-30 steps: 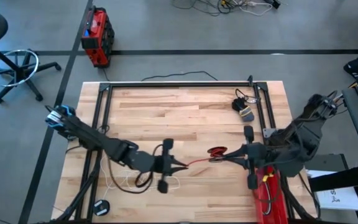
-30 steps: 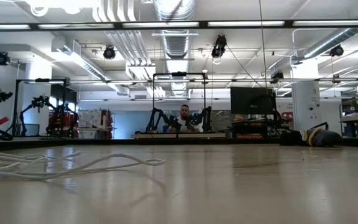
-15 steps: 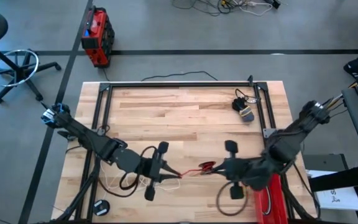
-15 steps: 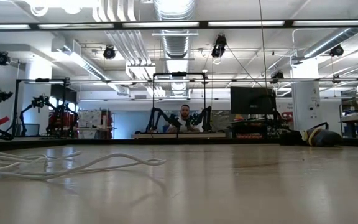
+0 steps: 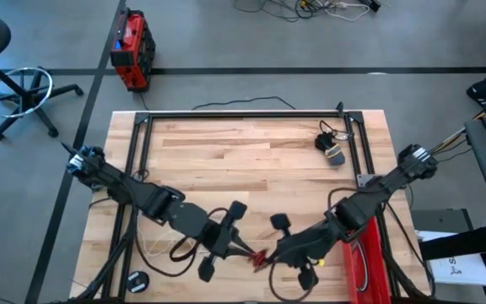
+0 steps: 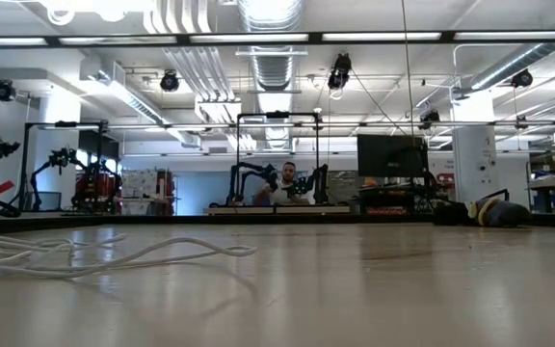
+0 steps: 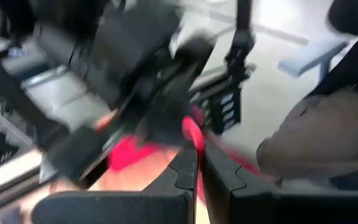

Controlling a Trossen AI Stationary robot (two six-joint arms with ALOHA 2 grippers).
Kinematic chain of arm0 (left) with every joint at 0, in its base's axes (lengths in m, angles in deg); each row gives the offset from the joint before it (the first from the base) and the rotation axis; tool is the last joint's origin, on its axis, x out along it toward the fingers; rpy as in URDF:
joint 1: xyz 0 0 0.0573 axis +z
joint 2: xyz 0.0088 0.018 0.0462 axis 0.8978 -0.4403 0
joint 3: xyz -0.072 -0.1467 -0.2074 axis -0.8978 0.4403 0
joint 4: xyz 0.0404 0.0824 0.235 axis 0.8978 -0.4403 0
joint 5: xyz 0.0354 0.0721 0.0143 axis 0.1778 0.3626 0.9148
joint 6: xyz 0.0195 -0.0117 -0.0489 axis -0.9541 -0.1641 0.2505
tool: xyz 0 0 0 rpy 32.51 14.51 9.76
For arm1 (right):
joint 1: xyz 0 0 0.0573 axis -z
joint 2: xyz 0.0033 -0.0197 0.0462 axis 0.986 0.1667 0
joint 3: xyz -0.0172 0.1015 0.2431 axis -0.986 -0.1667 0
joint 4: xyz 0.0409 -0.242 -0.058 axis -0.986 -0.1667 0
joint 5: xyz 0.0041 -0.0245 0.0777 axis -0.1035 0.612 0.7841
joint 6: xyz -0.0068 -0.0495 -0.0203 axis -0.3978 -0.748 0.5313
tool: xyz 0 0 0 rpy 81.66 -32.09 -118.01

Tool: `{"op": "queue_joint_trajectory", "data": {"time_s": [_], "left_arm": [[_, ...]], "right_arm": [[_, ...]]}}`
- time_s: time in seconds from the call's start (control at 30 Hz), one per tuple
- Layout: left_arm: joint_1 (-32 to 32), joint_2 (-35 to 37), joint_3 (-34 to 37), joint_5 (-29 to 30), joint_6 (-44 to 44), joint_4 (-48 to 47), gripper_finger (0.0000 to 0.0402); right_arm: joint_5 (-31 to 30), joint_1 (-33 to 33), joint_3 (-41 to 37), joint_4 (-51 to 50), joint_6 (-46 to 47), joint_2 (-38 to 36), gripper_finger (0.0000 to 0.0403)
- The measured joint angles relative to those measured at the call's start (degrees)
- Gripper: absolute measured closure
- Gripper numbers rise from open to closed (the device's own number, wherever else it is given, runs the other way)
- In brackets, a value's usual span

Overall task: Coil cords
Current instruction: Coil the red wire onto the spool

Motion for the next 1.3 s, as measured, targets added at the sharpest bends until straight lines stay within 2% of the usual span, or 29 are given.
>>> {"op": "queue_joint_trajectory", "data": {"time_s": [0.1,0.3,0.53,0.67,0.93,1.07,1.3], "left_arm": [[1.2,-1.0,-1.4,0.1,0.1,-4.3,0.0401],[3.2,-1.0,-0.7,0.1,1.1,-4.9,0.0401],[3.4,-1.0,1.3,0.0,2.8,-4.4,0.0401],[3.4,-1.0,4.0,-1.8,4.0,-0.2,0.0401],[3.3,-0.9,10.8,-4.1,7.3,8.6,0.0401],[3.2,-0.9,14.0,-6.5,7.5,15.0,0.0398],[3.0,-0.9,14.4,-8.6,10.1,13.0,0.0389]], "right_arm": [[2.9,0.0,0.2,4.6,-3.5,0.0,0.0403],[7.5,-0.3,0.3,12.3,-9.4,-0.2,0.0403],[7.1,-0.5,0.3,16.5,-13.8,-0.4,0.0403],[6.8,-0.5,0.3,17.9,-16.2,-1.5,0.0403],[0.5,-1.0,0.3,16.2,-19.2,-4.9,0.0403],[-6.8,-1.2,0.3,13.3,-19.7,-5.9,0.0403],[-8.9,-1.2,0.3,6.6,-15.2,-6.7,0.0403]]}}
